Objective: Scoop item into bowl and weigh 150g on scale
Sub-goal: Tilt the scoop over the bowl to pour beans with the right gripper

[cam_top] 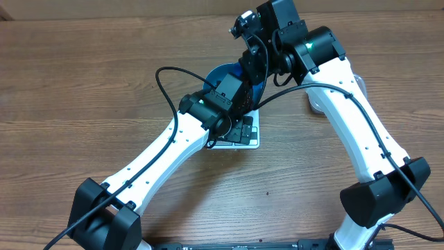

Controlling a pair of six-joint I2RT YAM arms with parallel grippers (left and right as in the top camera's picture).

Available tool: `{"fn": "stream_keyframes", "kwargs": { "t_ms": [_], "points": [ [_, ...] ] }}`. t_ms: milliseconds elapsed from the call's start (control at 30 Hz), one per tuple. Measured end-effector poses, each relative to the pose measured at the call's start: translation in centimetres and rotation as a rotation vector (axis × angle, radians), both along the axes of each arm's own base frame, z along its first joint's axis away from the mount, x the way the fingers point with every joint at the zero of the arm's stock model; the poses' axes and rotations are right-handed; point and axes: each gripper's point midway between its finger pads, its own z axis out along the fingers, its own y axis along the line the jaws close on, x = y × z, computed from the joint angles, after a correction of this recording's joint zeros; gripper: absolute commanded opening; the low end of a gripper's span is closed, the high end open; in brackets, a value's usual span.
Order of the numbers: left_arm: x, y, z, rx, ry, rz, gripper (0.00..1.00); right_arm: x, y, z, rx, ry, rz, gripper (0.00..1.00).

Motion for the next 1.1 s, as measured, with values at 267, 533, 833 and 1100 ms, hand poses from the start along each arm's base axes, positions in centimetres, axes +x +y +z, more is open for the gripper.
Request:
{"fn": "stream_keyframes", "kwargs": {
  "t_ms": [267,533,833,1100],
  "points": [
    [0.0,0.0,0.0,0.0,0.0,0.0,1.0,-0.33,0.56,0.14,0.002,-0.018,0.078,0.04],
    [0.0,0.0,0.01,0.0,0.0,0.0,1.0,-0.62,0.37,-0.1,-0.025,-0.023,0.114,0.04],
    [0.0,0.0,0.01,0.0,0.0,0.0,0.99,-0.51,0.1,-0.19,-0.048,-0.034,0.121,0.04],
    [0.0,0.0,0.01,0.0,0.0,0.0,0.99,-0.49,0.1,-0.18,-0.051,-0.038,0.128,0.04]
  ]
}}
